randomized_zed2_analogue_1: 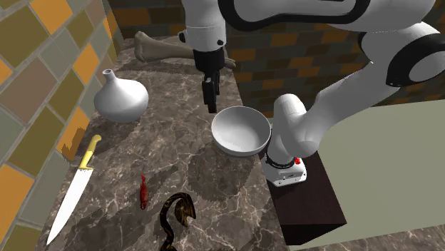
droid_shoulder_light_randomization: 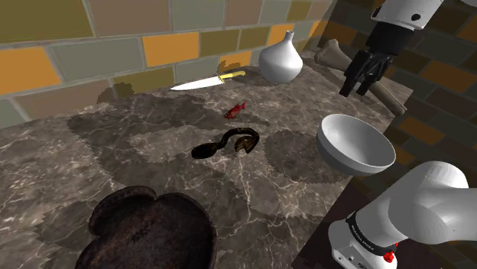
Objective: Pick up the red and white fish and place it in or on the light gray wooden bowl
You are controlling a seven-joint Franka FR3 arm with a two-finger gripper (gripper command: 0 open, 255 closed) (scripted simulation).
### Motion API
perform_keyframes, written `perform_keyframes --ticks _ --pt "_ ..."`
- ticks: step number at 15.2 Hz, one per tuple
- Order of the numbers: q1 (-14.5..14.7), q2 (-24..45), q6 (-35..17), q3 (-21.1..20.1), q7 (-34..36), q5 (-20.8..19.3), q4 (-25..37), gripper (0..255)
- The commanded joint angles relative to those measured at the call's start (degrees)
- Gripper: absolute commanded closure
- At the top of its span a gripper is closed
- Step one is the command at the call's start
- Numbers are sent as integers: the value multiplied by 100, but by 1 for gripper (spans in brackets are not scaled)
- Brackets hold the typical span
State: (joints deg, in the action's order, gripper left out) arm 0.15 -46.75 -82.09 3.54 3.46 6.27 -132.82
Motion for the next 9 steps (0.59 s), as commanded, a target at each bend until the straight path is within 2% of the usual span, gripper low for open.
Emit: perform_keyframes --ticks 1,9 --pt "0 0 0 0 0 0 0 0" --pt "-387 637 -682 -1511 2788 827 100 0"
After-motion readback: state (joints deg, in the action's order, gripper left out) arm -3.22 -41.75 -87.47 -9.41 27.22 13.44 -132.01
